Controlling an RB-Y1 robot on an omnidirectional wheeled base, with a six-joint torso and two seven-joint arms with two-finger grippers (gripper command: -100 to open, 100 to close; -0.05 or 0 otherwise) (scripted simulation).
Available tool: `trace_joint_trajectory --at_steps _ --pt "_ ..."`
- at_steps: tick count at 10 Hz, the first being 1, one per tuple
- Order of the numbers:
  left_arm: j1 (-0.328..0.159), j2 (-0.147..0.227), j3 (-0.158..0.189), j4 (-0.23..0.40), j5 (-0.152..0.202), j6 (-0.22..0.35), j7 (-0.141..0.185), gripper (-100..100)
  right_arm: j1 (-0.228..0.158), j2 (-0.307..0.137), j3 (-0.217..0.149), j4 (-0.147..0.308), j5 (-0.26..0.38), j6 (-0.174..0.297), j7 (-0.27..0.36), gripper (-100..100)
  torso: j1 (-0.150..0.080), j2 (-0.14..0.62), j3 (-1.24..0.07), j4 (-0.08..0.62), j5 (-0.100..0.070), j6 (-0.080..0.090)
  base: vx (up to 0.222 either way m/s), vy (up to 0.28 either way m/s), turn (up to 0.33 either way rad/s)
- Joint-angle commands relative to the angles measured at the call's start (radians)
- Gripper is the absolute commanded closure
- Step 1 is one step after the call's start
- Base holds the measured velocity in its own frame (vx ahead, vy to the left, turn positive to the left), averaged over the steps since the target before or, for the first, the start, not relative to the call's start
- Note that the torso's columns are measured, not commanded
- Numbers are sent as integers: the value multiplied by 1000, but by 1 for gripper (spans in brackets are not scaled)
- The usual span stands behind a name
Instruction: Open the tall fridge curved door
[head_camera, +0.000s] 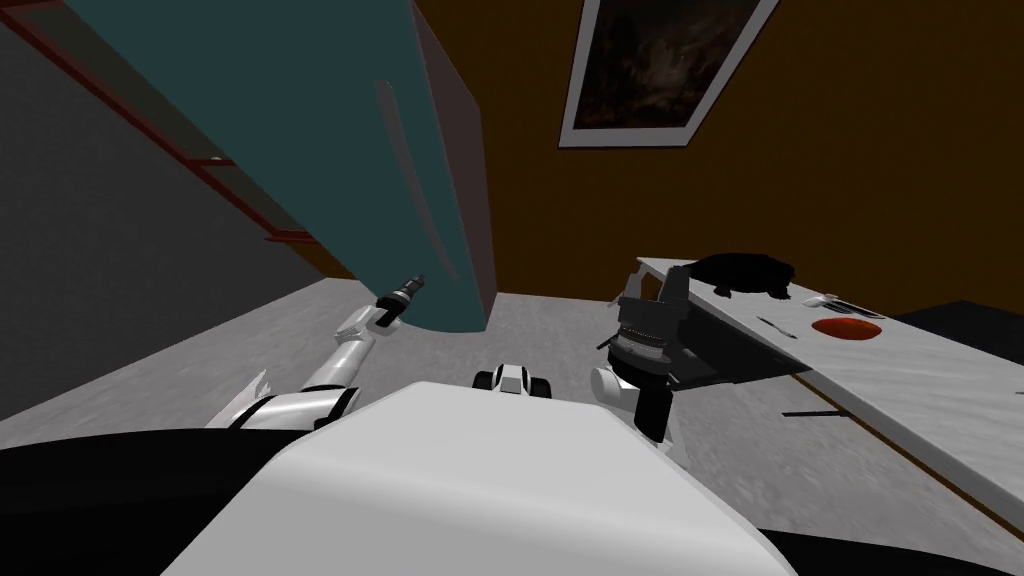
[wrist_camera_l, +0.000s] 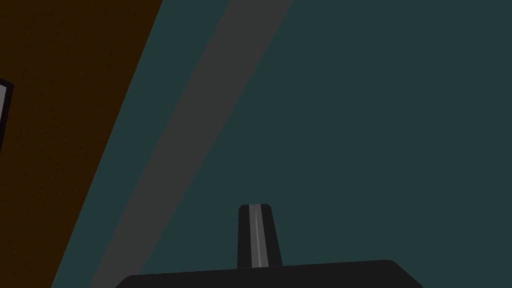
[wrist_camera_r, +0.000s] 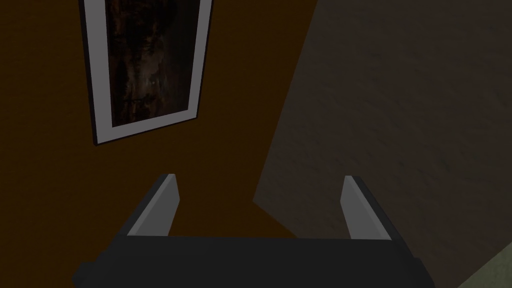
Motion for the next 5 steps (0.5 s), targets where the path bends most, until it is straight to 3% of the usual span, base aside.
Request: trace_joint_trajectory --at_steps 1,3,5 --pt "11 9 -23 -21 -4 -39 25 100 0 0 0 0 0 0 0 0 -4 -2 -2 -1 -1 0 -264 138 -7" --pt "27 24 -49 -45 -7 -87 55 100 0 0 0 0 0 0 0 0 1 4 2 1 0 0 -305 205 -21" --pt "35 32 -62 -56 -9 -111 69 100 0 0 0 0 0 0 0 0 0 -1 -1 0 0 0 -229 174 -8"
